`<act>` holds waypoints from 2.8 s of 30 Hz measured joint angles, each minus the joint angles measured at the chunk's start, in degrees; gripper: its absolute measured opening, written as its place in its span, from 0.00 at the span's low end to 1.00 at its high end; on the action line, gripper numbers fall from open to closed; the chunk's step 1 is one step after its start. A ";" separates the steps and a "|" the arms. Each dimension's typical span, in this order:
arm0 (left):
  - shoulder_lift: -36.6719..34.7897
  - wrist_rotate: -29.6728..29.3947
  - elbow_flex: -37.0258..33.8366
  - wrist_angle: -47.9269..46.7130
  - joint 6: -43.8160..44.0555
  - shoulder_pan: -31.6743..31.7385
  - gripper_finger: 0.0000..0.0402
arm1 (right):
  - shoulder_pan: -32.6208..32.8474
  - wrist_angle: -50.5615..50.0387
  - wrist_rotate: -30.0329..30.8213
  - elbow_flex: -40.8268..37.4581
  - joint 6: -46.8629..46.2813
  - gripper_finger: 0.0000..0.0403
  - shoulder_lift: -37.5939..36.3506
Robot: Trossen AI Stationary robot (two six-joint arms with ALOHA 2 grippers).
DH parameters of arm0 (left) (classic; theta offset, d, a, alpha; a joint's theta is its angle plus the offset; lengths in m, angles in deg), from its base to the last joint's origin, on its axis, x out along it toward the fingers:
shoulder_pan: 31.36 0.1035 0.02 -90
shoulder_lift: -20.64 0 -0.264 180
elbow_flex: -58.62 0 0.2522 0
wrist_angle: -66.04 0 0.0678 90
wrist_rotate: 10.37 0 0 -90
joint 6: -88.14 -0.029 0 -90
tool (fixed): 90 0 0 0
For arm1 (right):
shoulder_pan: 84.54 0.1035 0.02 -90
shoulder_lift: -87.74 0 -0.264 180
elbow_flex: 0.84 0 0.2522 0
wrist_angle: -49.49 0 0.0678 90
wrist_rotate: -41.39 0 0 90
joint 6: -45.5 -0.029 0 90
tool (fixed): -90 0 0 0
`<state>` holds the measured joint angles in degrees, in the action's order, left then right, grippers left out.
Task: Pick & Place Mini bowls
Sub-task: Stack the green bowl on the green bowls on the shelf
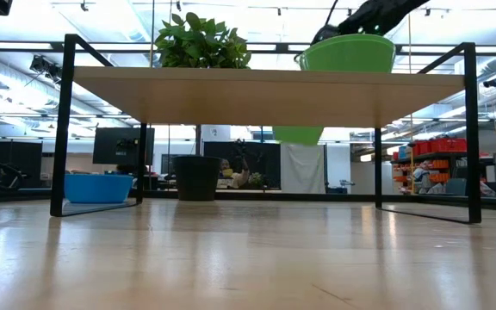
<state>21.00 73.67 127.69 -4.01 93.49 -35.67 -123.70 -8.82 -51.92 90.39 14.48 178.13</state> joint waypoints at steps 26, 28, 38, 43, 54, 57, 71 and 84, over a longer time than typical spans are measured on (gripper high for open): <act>-0.02 0.00 0.01 0.01 0.02 0.01 0.06 | 3.22 -18.35 -3.21 8.49 10.91 0.00 -16.68; -0.02 0.02 0.02 0.02 0.02 0.02 0.06 | 4.12 -19.70 -3.20 10.93 11.94 0.00 -16.68; -0.02 0.02 0.01 0.02 0.02 0.02 0.06 | 9.37 -24.99 -3.65 18.24 12.01 0.00 -16.63; -0.02 0.02 0.02 0.02 0.00 0.02 0.06 | 12.65 -29.38 -3.76 21.73 12.04 0.00 -16.63; -0.02 0.01 0.00 0.00 0.00 0.01 0.06 | 24.27 -37.93 -4.28 26.72 9.13 0.00 -14.23; -0.02 0.01 0.02 0.00 0.02 0.02 0.06 | 26.90 -39.05 -4.65 26.79 9.05 0.00 -13.08; -0.02 0.01 0.02 0.02 0.01 0.00 0.06 | 32.57 -40.85 -5.22 26.82 11.98 0.00 -4.26; 0.00 0.00 0.02 0.00 0.02 0.02 0.06 | 32.79 -41.01 -3.10 26.82 16.29 0.00 1.43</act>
<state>21.00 73.67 127.70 -4.01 93.51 -35.65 -90.91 -49.83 -55.02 117.21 30.77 179.56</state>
